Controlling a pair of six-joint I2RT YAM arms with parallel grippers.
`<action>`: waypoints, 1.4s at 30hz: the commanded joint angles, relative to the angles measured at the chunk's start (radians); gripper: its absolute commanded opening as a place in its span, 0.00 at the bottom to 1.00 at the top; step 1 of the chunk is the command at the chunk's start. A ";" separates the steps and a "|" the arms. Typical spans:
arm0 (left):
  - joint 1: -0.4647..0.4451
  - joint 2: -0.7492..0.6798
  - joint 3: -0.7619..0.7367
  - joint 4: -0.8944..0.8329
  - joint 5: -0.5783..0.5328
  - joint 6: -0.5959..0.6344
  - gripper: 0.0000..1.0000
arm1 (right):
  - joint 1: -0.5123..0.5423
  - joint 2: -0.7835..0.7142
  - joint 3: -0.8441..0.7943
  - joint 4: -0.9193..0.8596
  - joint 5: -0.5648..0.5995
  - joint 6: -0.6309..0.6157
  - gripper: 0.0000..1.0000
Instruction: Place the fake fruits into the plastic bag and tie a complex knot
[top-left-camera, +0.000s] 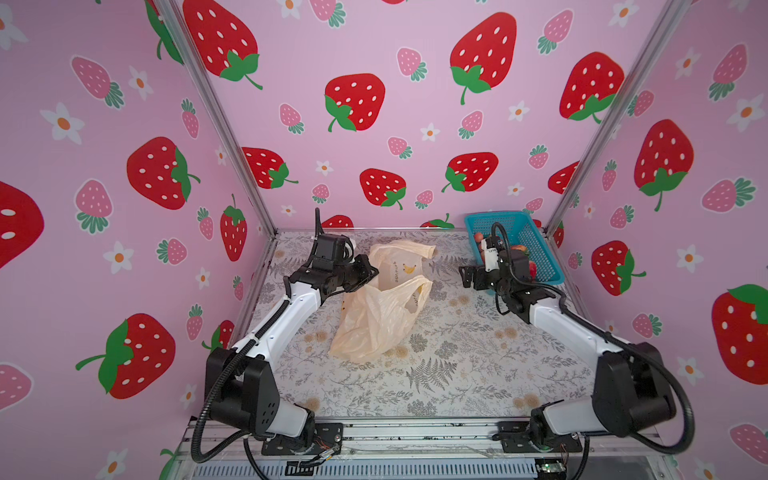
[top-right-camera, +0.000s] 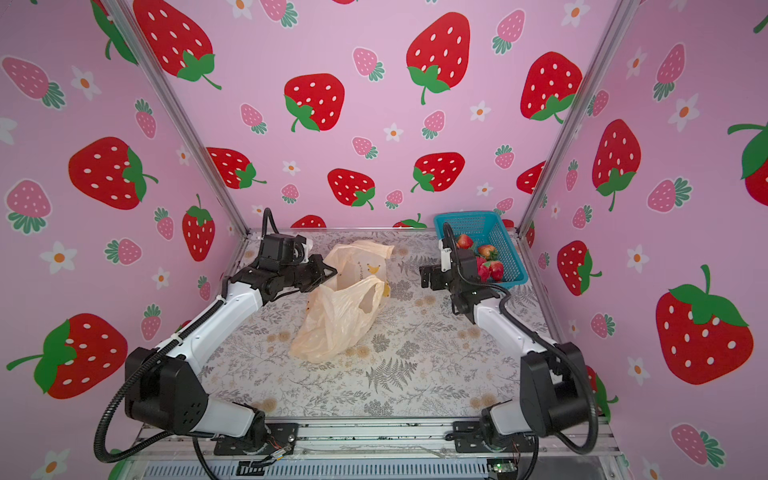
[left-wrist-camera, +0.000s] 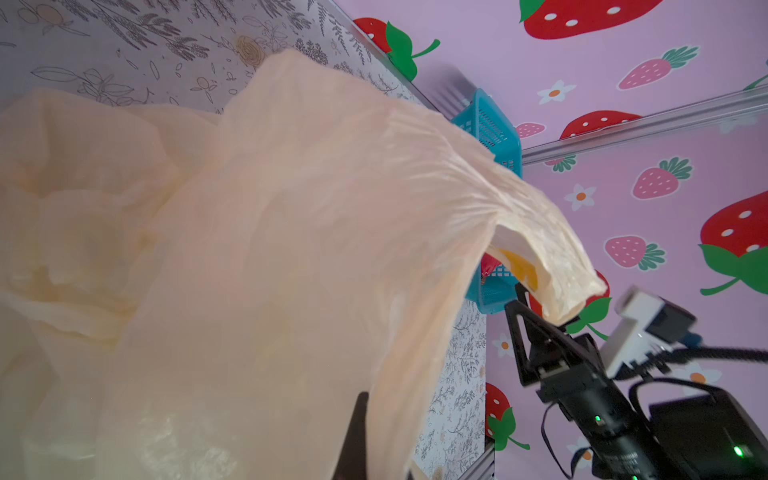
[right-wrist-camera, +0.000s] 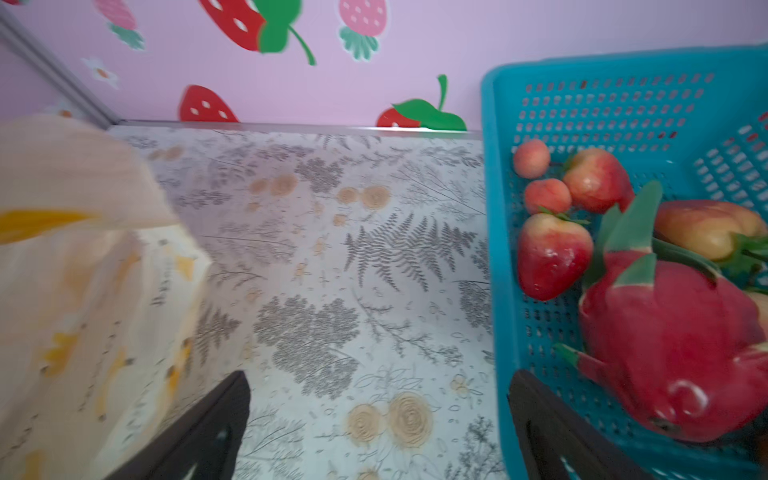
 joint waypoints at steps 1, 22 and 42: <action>0.002 -0.021 0.001 0.017 0.030 0.008 0.00 | -0.038 0.156 0.137 -0.068 0.049 -0.038 1.00; 0.016 0.005 0.009 0.029 0.094 -0.002 0.00 | -0.035 0.091 0.089 -0.089 -0.219 -0.008 0.88; 0.020 0.005 0.004 0.036 0.103 0.007 0.00 | -0.187 0.284 0.329 -0.374 0.119 -0.166 0.98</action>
